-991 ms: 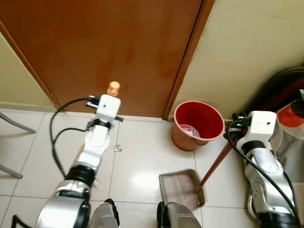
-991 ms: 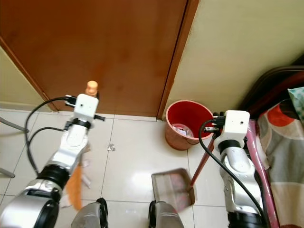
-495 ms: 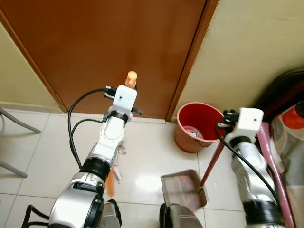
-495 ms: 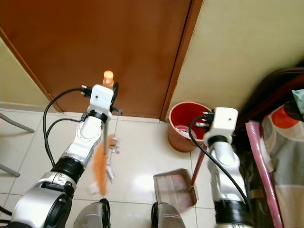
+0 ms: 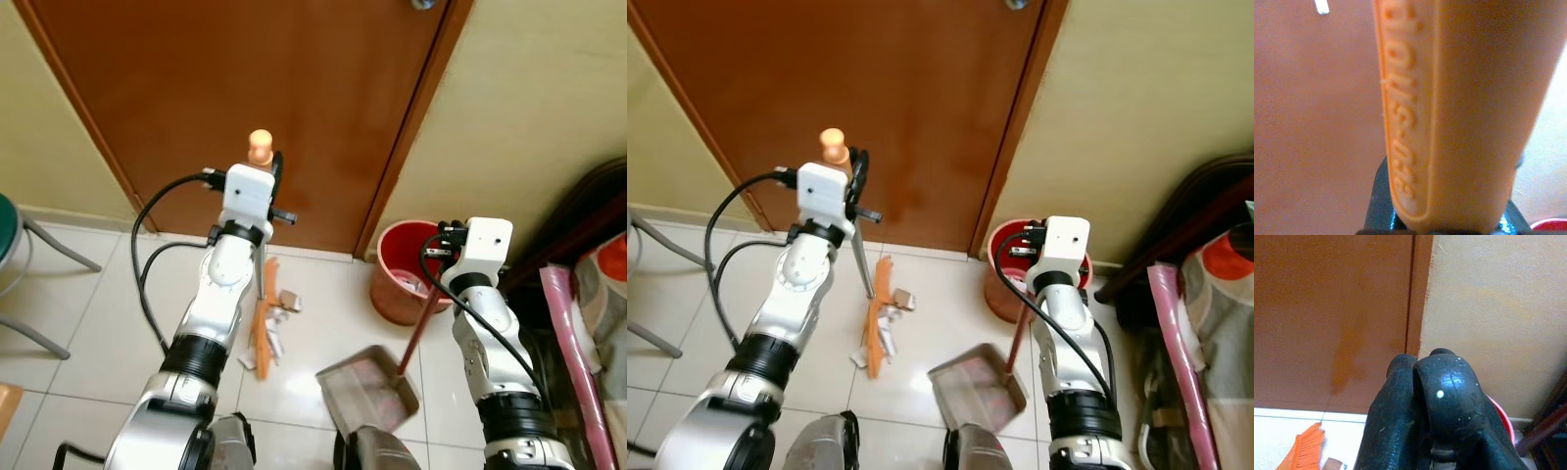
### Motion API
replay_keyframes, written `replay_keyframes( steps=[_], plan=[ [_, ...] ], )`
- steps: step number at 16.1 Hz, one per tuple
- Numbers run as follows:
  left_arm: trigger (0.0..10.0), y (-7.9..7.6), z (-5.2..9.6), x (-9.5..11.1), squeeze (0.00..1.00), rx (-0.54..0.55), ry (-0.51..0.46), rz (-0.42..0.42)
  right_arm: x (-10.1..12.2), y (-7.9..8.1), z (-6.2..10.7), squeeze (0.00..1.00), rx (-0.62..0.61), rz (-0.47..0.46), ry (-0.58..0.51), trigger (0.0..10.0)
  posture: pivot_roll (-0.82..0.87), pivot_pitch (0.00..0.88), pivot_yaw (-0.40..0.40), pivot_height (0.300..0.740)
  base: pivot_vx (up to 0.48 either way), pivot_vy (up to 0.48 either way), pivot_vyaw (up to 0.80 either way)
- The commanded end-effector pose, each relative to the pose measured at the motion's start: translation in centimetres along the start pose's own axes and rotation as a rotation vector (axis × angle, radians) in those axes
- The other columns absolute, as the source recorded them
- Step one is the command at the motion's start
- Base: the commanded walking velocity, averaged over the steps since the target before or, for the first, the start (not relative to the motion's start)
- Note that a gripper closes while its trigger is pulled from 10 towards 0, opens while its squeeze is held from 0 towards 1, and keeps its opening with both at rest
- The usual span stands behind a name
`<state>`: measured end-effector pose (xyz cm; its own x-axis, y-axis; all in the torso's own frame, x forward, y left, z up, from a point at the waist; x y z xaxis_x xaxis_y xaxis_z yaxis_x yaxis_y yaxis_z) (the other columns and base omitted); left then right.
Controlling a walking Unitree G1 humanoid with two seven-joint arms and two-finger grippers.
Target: Sweep floor
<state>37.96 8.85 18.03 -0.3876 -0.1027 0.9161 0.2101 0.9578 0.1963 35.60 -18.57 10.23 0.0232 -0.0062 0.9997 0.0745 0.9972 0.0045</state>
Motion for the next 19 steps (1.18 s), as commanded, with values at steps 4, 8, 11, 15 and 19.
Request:
replay_keyframes(
  steps=[4,8,11,15,19],
  plan=[
    [10.0,3.0,2.7,2.6,0.0,0.066,-0.066,-0.107,-0.1,-0.1,-0.1,0.0,-0.034,-0.076,-0.02,10.0,0.03,0.048,0.007,0.74,0.0,0.0,0.0],
    [10.0,2.8,5.4,1.9,0.0,0.051,-0.012,-0.122,0.2,0.2,-0.1,0.0,-0.03,-0.07,-0.033,10.0,0.02,0.078,-0.001,0.74,0.0,0.0,0.0],
    [10.0,2.0,6.8,2.2,0.0,0.051,0.03,-0.094,0.8,0.3,0.4,0.0,-0.009,-0.046,-0.056,10.0,0.01,0.099,-0.022,0.74,0.0,0.0,0.0],
    [10.0,1.7,9.4,-0.4,0.0,0.023,0.137,-0.113,0.5,0.3,0.7,0.0,-0.005,-0.062,-0.039,10.0,-0.03,0.086,-0.028,0.74,0.0,0.0,-0.29],
    [10.0,2.6,10.2,-1.0,0.0,0.044,0.184,-0.108,-0.1,-0.7,1.5,0.0,-0.019,-0.051,-0.018,10.0,-0.04,0.072,-0.042,0.74,0.0,0.0,-0.8]
  ],
)
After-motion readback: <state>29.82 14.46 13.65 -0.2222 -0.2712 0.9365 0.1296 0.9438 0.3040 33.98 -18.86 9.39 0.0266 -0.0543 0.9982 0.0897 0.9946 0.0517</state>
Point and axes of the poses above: a point about 5 cm out from each wrist's last joint towards the gripper, its own z axis pointing back from the gripper into the wrist, its own x axis along the axis of the wrist's last joint, y = z × x, the point moved 4 cm from there along -z, pointing out of the wrist towards the gripper, and after that the axes turned 1 degree about z, right-handed, at the moved point
